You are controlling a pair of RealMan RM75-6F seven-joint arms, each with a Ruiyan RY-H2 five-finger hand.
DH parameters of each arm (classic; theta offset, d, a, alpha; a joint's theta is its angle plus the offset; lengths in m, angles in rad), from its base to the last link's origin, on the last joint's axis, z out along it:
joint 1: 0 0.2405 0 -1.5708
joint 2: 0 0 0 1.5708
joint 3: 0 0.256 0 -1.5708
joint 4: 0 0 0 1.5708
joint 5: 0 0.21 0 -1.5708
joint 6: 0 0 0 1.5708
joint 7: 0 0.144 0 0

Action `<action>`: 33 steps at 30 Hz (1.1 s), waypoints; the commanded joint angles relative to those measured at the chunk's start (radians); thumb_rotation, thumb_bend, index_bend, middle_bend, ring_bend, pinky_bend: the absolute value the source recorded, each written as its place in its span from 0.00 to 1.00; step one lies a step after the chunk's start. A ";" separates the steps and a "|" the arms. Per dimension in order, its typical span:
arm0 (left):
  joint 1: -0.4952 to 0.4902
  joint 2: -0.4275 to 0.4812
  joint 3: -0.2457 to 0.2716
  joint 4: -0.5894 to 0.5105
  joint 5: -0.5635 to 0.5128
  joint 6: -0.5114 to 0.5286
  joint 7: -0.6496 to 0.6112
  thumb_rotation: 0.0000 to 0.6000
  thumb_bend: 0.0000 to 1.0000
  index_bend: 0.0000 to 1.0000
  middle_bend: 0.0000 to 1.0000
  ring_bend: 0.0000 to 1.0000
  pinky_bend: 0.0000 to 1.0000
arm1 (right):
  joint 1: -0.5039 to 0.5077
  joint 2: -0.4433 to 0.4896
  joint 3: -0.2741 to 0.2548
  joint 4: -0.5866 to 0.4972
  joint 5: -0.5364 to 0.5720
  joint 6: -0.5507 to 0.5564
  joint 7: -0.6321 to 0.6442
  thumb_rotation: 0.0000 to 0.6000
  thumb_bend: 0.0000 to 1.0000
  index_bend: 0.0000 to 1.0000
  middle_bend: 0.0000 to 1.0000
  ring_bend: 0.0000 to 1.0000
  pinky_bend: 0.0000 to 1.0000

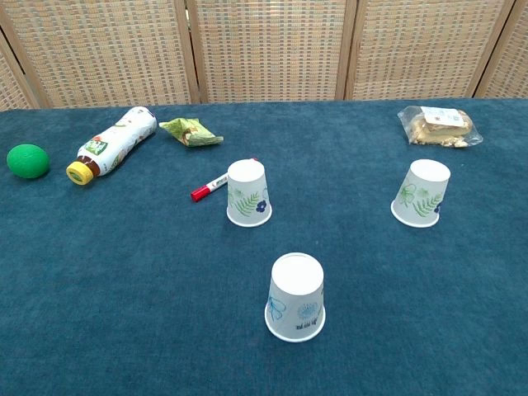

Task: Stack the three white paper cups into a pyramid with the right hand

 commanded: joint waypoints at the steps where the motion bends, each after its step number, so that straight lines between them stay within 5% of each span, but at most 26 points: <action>1: 0.000 0.001 0.001 -0.003 0.001 -0.001 0.000 1.00 0.00 0.00 0.00 0.00 0.00 | 0.008 0.003 0.001 0.004 0.005 -0.017 0.012 1.00 0.00 0.00 0.00 0.00 0.00; 8: -0.016 -0.003 -0.008 -0.010 -0.026 -0.036 0.016 1.00 0.00 0.00 0.00 0.00 0.00 | 0.155 0.002 0.051 0.095 -0.018 -0.186 0.107 1.00 0.00 0.00 0.00 0.00 0.00; 14: -0.050 -0.019 -0.034 -0.018 -0.097 -0.101 0.059 1.00 0.00 0.00 0.00 0.00 0.00 | 0.377 0.008 0.108 0.124 0.057 -0.524 0.272 1.00 0.00 0.00 0.00 0.00 0.00; 20: -0.080 -0.034 -0.049 -0.024 -0.156 -0.159 0.107 1.00 0.00 0.00 0.00 0.00 0.00 | 0.548 -0.091 0.145 0.223 0.200 -0.787 0.247 1.00 0.00 0.00 0.00 0.00 0.00; 25: -0.104 -0.043 -0.061 -0.024 -0.197 -0.199 0.128 1.00 0.00 0.00 0.00 0.00 0.00 | 0.642 -0.196 0.150 0.337 0.315 -0.895 0.148 1.00 0.00 0.00 0.00 0.00 0.00; 29: -0.115 -0.045 -0.068 -0.020 -0.223 -0.217 0.132 1.00 0.00 0.00 0.00 0.00 0.00 | 0.678 -0.252 0.150 0.383 0.377 -0.907 0.088 1.00 0.00 0.08 0.04 0.00 0.09; 33: -0.124 -0.046 -0.073 -0.015 -0.244 -0.233 0.135 1.00 0.00 0.00 0.00 0.00 0.00 | 0.699 -0.290 0.142 0.420 0.422 -0.903 0.032 1.00 0.06 0.23 0.22 0.19 0.33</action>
